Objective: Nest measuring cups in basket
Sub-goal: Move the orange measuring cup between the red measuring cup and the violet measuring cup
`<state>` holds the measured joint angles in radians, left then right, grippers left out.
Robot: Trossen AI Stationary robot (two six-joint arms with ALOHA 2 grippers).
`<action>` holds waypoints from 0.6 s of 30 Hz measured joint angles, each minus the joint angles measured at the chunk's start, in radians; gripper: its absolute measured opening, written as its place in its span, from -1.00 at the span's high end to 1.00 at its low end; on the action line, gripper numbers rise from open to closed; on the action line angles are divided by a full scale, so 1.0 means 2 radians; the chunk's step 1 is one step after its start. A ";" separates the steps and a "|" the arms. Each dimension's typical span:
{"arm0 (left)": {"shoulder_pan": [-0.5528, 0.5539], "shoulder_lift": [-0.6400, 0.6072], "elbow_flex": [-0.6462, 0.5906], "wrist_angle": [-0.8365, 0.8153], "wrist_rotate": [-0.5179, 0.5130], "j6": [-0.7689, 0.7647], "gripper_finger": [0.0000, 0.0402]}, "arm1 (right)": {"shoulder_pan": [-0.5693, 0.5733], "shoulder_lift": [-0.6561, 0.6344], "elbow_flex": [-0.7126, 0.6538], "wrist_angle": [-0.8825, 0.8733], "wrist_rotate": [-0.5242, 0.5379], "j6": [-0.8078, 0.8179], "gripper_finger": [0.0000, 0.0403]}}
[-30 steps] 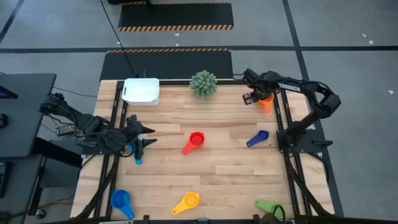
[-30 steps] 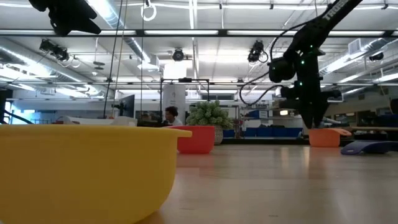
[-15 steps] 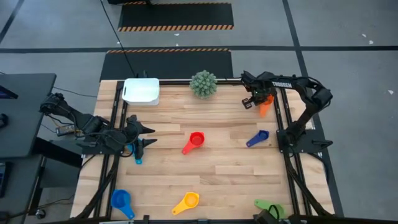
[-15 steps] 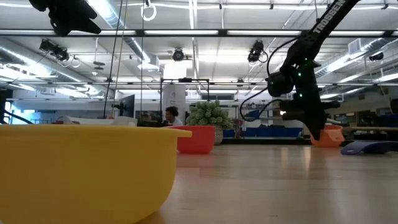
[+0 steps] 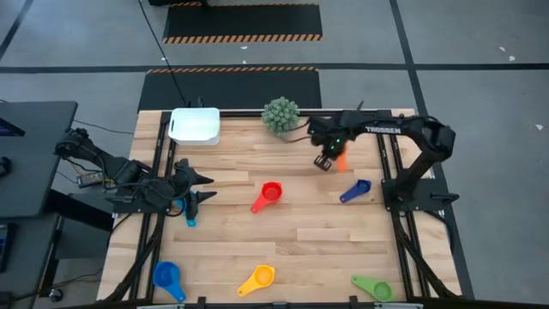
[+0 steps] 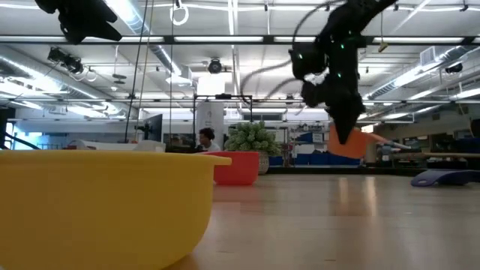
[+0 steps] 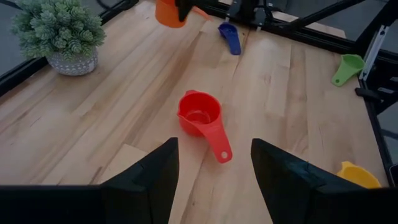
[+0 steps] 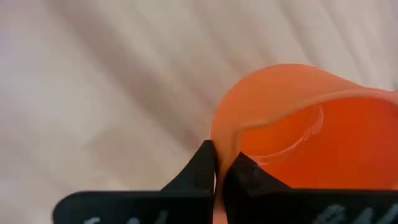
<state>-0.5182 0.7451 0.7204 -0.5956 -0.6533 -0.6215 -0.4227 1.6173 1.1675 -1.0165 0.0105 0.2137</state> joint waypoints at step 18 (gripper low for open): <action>0.000 0.000 0.000 0.005 0.000 -0.015 -0.02 | 0.139 0.101 0.013 0.017 -0.049 0.024 0.95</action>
<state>-0.5180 0.7448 0.7208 -0.5853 -0.6534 -0.6518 -0.1442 1.8192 1.1943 -0.9816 -0.0872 0.2625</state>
